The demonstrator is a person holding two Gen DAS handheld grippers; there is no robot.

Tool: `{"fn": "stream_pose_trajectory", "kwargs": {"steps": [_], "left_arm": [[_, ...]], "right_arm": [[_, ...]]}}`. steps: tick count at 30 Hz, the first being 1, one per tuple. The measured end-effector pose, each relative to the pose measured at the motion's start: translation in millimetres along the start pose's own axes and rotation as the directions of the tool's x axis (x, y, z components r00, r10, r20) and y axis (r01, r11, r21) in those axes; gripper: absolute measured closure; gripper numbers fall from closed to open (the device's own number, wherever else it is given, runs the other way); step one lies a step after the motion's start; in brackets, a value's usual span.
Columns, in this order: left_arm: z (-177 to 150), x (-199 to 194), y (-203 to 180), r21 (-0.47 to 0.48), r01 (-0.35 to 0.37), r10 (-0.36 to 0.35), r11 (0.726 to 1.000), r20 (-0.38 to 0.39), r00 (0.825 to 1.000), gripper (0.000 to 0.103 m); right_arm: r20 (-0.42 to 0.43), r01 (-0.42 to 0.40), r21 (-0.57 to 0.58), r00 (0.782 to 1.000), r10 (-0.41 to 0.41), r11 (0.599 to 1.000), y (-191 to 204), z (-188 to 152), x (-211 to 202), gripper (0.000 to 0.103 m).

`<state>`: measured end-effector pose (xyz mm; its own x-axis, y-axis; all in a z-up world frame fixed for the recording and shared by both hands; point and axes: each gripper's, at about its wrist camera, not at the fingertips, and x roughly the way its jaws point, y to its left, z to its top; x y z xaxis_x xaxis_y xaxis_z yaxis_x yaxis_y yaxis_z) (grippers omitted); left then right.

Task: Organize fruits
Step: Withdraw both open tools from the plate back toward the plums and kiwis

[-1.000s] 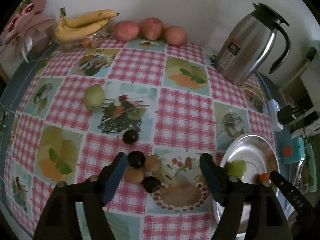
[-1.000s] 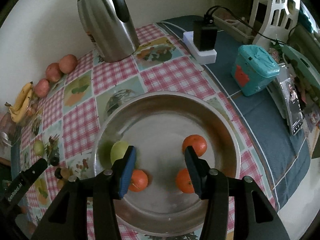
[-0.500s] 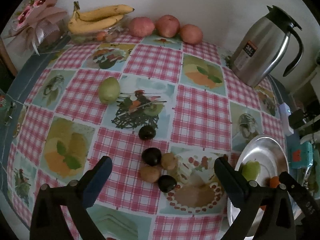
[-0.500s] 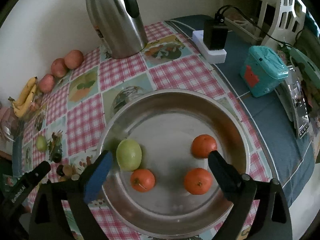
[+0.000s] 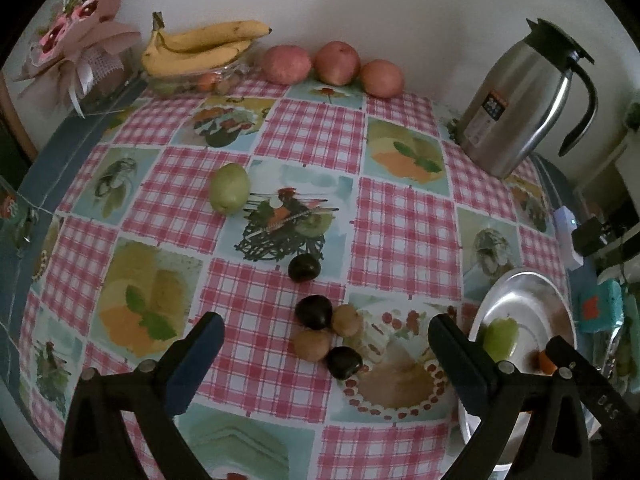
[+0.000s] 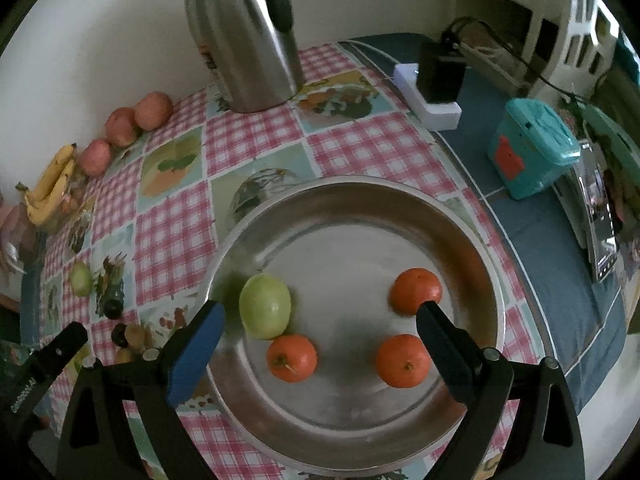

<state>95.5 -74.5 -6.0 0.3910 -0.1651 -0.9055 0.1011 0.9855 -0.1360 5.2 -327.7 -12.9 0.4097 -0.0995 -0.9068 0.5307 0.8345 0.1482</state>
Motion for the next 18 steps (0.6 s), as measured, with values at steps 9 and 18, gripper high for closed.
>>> {"fn": "stream_pose_trajectory", "kwargs": {"steps": [9,18], "left_arm": [[2.2,11.2,-8.4,0.048,0.002,0.000,0.999,-0.033,0.999,0.000],[3.9,20.1,-1.0,0.018,0.027,-0.026,0.999,-0.068,0.997,0.000]], "right_arm": [[-0.004,0.036,-0.058,0.999,-0.037,0.998,17.4,-3.9,3.1,0.006],[0.004,0.040,-0.084,0.999,-0.039,0.996,39.4,-5.1,6.3,0.006]]}}
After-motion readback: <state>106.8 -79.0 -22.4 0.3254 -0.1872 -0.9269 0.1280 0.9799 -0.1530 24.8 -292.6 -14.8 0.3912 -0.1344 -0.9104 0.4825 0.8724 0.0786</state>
